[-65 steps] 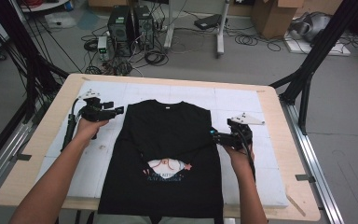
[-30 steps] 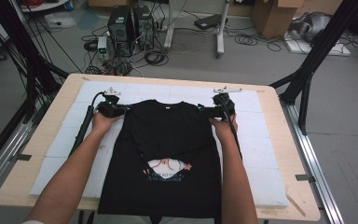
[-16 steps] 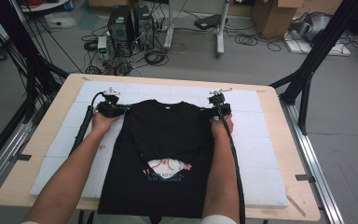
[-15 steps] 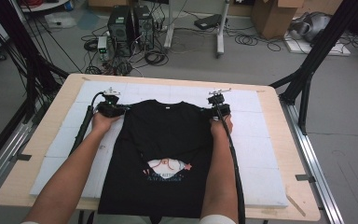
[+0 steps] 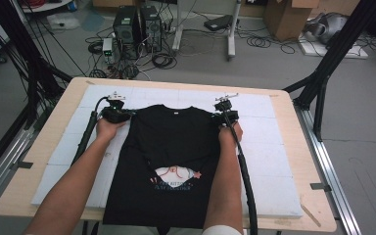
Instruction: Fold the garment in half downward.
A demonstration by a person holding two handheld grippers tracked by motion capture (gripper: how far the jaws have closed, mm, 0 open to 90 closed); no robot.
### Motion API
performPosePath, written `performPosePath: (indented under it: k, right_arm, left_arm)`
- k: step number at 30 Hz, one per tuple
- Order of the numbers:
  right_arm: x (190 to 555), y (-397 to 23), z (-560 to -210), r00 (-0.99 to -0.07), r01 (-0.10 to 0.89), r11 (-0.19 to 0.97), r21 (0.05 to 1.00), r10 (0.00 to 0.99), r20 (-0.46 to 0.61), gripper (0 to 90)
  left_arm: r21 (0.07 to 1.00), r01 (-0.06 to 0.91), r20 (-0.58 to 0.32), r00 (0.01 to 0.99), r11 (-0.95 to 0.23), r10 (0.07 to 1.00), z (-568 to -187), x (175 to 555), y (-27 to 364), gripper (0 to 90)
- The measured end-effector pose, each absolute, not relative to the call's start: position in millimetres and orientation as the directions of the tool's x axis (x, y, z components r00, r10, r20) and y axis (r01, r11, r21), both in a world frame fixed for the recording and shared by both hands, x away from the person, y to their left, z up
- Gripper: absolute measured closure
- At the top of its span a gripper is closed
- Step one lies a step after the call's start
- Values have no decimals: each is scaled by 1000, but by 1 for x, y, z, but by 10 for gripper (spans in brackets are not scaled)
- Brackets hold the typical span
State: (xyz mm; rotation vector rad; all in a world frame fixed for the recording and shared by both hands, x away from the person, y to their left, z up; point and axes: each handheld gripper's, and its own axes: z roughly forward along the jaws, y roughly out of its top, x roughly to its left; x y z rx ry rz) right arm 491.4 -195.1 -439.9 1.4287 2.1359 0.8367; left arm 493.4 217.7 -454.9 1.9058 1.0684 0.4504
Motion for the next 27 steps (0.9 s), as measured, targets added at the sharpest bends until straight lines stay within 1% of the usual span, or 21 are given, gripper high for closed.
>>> performPosePath:
  k: [2,5,7,12,14,18,22,27]
  right_arm:
    - [490,-196,-435,-375,651,283,704,927,-26,838]
    - [486,-201,-426,-368,623,260,738,930,-17,838]
    - [481,-204,-418,-370,596,247,764,929,-11,839]
    - [464,-209,-400,-414,532,230,815,910,13,839]
    - [456,-211,-396,-424,520,228,823,905,17,839]
    - [440,-215,-388,-439,487,192,852,897,49,839]
    - [423,-216,-378,-466,455,183,872,883,58,838]
    - [398,-219,-371,-501,422,171,890,863,72,838]
  left_arm:
    - [840,486,-98,575,-242,813,-451,491,221,858]
    - [866,464,-132,573,-188,809,-439,486,226,858]
    - [880,442,-135,584,-174,800,-430,482,230,858]
    - [902,406,-154,622,-148,768,-408,467,238,859]
    - [912,394,-175,634,-119,753,-401,459,242,859]
    - [920,371,-165,660,-126,733,-390,443,245,859]
    - [930,354,-185,687,-101,703,-384,427,250,859]
    - [938,324,-161,720,-122,675,-380,403,254,858]
